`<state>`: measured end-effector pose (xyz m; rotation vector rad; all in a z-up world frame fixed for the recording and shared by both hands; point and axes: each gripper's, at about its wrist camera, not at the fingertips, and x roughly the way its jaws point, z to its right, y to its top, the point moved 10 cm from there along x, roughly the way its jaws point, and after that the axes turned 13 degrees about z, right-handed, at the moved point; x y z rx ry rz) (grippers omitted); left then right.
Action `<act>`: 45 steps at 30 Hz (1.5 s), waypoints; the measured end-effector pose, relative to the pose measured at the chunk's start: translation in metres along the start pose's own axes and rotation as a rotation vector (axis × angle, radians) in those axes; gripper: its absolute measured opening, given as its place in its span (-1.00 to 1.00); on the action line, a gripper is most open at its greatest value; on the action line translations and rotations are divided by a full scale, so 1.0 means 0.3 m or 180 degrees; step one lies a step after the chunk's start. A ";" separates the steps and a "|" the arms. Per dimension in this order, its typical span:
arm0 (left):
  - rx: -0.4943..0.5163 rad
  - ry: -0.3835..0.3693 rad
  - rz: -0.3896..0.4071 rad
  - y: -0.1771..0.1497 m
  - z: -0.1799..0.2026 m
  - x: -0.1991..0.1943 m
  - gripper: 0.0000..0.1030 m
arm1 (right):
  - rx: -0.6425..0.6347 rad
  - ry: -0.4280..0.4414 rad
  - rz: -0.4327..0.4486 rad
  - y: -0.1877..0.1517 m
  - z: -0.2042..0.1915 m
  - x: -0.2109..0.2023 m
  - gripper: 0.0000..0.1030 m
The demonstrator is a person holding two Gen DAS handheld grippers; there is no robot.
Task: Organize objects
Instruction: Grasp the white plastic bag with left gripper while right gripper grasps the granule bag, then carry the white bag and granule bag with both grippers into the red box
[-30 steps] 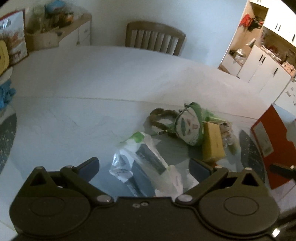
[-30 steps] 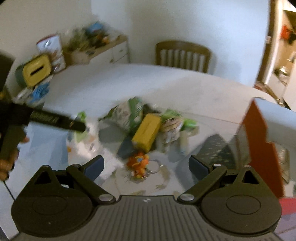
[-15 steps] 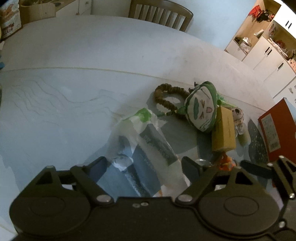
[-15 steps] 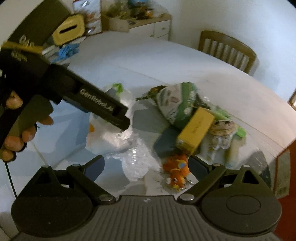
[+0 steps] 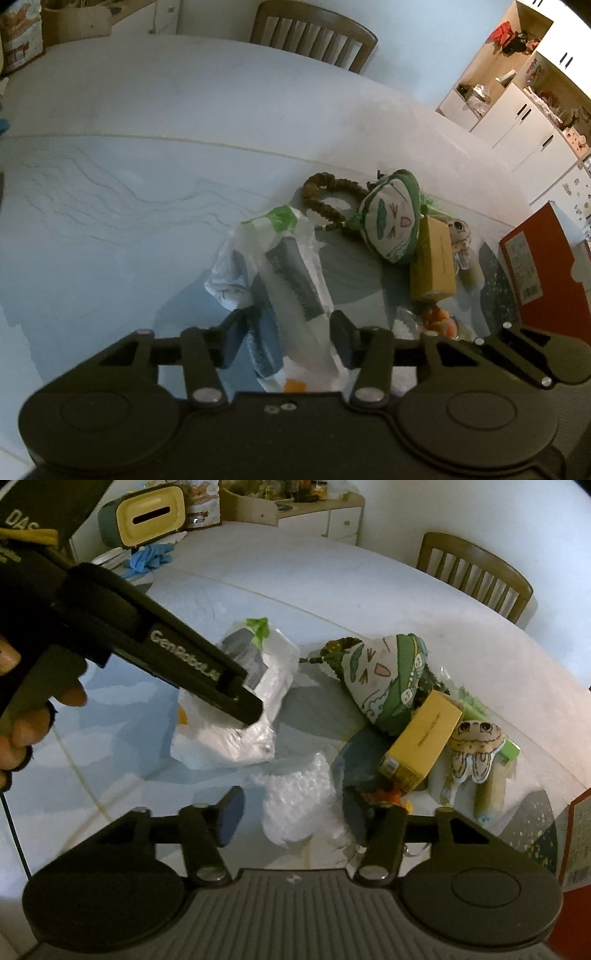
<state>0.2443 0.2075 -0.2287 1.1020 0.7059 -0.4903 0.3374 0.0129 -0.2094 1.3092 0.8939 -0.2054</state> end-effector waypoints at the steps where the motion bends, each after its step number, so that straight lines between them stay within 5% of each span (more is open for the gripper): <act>1: 0.0005 0.0009 0.0012 0.000 -0.001 -0.006 -0.14 | 0.0014 -0.0005 -0.0001 -0.005 0.002 -0.004 -0.18; 20: -0.0149 -0.0142 0.0229 -0.003 0.082 -0.169 -0.31 | 0.0590 -0.0137 0.0356 0.027 0.086 -0.243 -0.35; 35: 0.0417 -0.0643 0.0506 0.068 0.557 -0.367 -0.30 | 0.1032 -0.0515 0.0739 0.045 0.310 -0.580 -0.35; 45: 0.0653 -0.0943 0.0487 0.038 0.883 -0.327 -0.29 | 0.1230 -0.0804 0.0825 -0.076 0.556 -0.749 -0.35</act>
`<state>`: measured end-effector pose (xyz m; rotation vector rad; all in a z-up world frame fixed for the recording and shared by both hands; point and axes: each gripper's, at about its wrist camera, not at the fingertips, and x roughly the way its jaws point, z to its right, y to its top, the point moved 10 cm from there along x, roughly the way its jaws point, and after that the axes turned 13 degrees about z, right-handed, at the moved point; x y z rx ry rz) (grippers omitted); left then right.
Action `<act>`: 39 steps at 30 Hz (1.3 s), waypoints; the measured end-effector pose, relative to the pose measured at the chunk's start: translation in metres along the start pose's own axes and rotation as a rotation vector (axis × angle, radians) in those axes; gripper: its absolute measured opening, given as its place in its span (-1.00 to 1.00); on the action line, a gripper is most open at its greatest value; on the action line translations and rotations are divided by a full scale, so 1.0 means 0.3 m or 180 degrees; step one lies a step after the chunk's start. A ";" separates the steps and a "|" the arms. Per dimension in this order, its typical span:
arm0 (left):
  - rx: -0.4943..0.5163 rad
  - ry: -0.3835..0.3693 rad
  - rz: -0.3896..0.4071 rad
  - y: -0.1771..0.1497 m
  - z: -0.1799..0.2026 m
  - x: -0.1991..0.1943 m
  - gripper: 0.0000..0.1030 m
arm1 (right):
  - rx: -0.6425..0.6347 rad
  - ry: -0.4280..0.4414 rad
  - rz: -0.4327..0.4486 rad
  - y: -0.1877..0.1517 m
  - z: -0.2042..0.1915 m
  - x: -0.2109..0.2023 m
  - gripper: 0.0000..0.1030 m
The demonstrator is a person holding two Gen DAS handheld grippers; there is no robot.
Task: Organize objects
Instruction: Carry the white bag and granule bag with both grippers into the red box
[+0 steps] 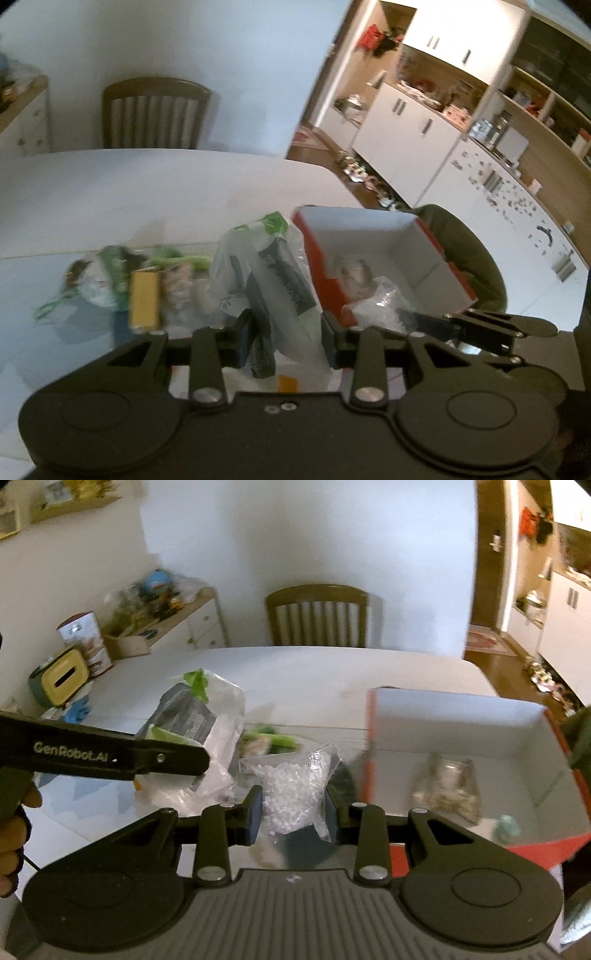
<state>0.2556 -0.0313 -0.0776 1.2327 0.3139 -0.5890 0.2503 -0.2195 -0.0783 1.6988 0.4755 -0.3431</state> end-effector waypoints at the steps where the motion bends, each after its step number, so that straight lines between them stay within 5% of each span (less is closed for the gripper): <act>1: 0.0002 -0.0035 -0.0020 -0.004 0.025 0.020 -0.29 | 0.0011 -0.0031 0.0001 -0.001 0.030 -0.006 -0.35; 12: 0.0265 -0.0258 -0.0325 -0.040 0.325 0.260 -0.29 | -0.0198 -0.0424 -0.0102 0.029 0.455 0.004 -0.34; 20: 0.0361 -0.0102 -0.0308 -0.005 0.414 0.391 -0.29 | -0.0152 -0.0446 -0.0134 0.037 0.640 0.083 -0.34; 29: 0.0279 0.0025 -0.0743 -0.083 0.422 0.596 -0.29 | -0.0047 -0.0503 -0.0483 -0.011 0.764 0.248 -0.34; 39: 0.0384 0.0128 -0.0898 -0.141 0.413 0.699 -0.28 | 0.0007 -0.0549 -0.0908 -0.118 0.794 0.390 -0.35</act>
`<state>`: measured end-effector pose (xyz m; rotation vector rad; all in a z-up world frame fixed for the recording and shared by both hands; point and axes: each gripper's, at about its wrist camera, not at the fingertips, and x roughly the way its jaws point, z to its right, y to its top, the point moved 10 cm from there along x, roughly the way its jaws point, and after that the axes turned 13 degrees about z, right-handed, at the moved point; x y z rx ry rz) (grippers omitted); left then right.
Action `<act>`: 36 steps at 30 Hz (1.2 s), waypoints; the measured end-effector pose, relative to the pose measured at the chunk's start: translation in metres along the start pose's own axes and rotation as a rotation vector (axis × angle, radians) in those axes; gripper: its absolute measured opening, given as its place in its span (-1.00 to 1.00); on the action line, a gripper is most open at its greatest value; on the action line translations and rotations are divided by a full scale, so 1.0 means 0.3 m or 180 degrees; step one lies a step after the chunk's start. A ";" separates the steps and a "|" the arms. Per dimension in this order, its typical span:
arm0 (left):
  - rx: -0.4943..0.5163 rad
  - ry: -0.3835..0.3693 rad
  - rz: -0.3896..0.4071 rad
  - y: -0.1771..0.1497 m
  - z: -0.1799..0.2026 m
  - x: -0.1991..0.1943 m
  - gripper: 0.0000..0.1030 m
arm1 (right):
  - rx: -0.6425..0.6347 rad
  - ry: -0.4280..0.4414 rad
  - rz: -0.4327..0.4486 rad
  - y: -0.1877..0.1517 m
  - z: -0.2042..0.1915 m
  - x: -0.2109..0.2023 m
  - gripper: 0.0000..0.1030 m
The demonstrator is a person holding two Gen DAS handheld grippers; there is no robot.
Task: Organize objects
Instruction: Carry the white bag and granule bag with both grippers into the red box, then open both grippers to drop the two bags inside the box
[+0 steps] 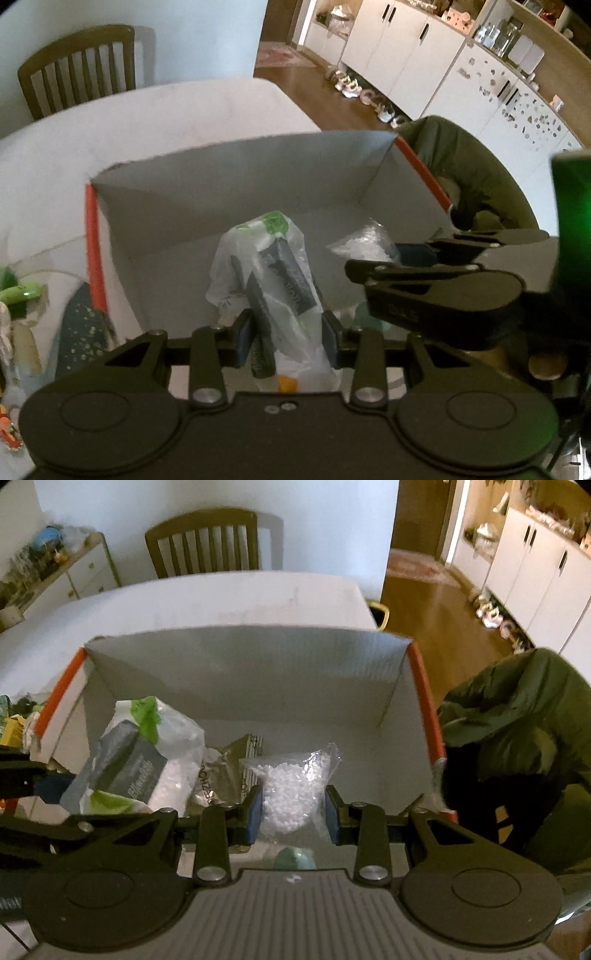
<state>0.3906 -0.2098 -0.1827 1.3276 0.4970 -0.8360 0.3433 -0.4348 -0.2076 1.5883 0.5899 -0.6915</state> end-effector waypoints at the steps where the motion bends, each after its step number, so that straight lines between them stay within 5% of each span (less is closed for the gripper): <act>1: 0.0020 0.0001 -0.0023 -0.008 0.003 0.012 -0.29 | -0.0004 -0.0008 -0.0062 -0.004 0.005 0.013 -0.35; 17: -0.0003 0.0081 -0.0426 -0.061 -0.035 0.109 -0.20 | 0.0074 -0.0019 -0.0520 -0.075 0.011 0.054 -0.32; 23: 0.0032 0.0098 -0.0430 -0.069 -0.039 0.117 -0.07 | 0.0001 0.0007 -0.0415 -0.070 0.004 0.021 -0.31; 28: 0.0048 0.0105 -0.0358 -0.065 -0.028 0.107 0.28 | 0.0071 0.0047 -0.0290 -0.040 0.026 -0.010 -0.17; 36: 0.0051 0.0026 -0.0109 -0.033 -0.007 0.020 0.36 | 0.0233 0.0166 0.0000 -0.005 0.030 -0.143 0.01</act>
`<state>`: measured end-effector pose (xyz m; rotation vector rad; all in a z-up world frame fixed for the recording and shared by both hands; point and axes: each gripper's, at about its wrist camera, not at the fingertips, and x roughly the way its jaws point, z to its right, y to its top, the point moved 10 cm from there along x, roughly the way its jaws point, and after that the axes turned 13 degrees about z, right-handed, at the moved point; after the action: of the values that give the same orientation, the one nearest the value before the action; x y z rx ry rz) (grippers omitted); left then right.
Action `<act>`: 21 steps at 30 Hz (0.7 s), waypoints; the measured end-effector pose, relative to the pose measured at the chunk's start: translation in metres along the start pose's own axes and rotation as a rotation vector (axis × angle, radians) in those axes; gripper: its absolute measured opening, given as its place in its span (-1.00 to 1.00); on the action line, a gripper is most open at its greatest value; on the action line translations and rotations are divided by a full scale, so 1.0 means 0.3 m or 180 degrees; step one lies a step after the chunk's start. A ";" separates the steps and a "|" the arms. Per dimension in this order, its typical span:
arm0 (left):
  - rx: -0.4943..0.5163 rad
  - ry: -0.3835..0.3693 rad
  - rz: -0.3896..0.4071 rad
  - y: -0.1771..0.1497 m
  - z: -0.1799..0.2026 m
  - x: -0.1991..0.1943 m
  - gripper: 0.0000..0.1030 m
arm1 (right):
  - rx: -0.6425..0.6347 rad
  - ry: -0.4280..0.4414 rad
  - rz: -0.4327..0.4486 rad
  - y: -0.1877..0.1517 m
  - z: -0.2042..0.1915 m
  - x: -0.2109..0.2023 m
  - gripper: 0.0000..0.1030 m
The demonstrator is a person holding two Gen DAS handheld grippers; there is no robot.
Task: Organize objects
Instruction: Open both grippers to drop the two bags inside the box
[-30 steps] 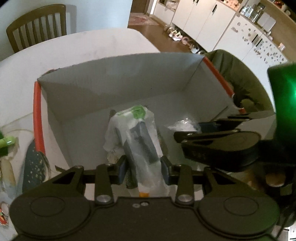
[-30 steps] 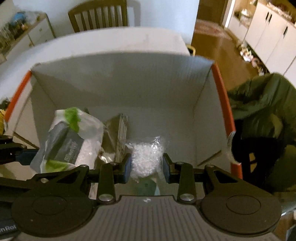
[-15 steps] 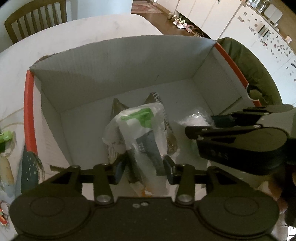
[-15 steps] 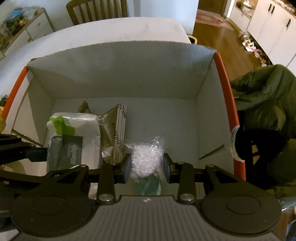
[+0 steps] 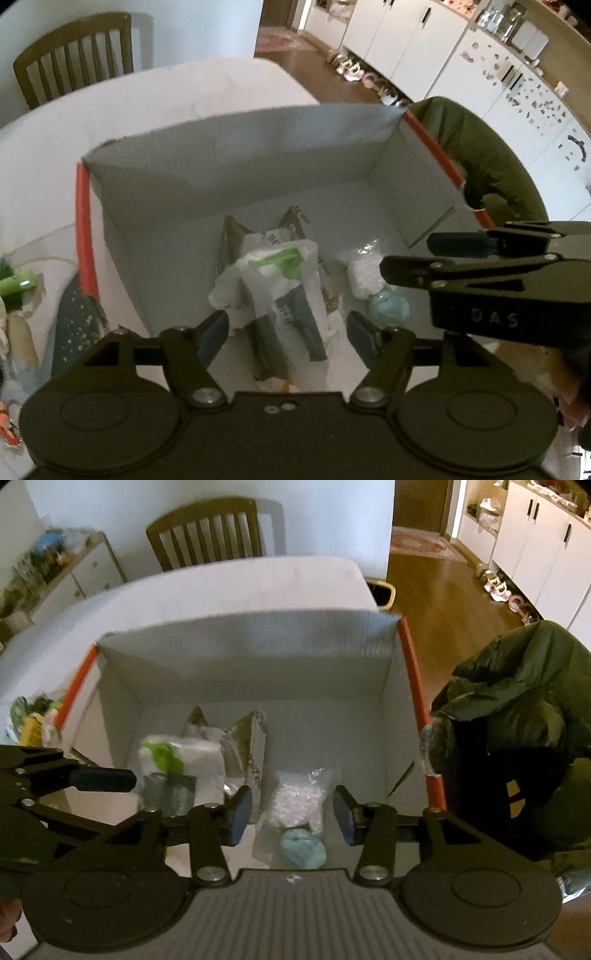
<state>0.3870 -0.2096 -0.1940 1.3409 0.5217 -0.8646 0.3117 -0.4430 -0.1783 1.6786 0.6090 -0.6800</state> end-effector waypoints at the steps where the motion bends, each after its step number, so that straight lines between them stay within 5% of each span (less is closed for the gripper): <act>1: 0.0010 0.0000 0.0039 0.006 0.001 -0.014 0.36 | 0.0017 0.0003 0.0035 0.010 0.003 -0.013 0.03; 21: 0.0083 0.0066 0.0824 0.100 -0.051 -0.351 0.57 | 0.0140 0.0308 0.0685 0.097 -0.119 -0.298 0.24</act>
<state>0.3497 -0.1697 -0.0979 1.4067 0.3440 -0.6470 0.2743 -0.4172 -0.0884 1.7953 0.4750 -0.4628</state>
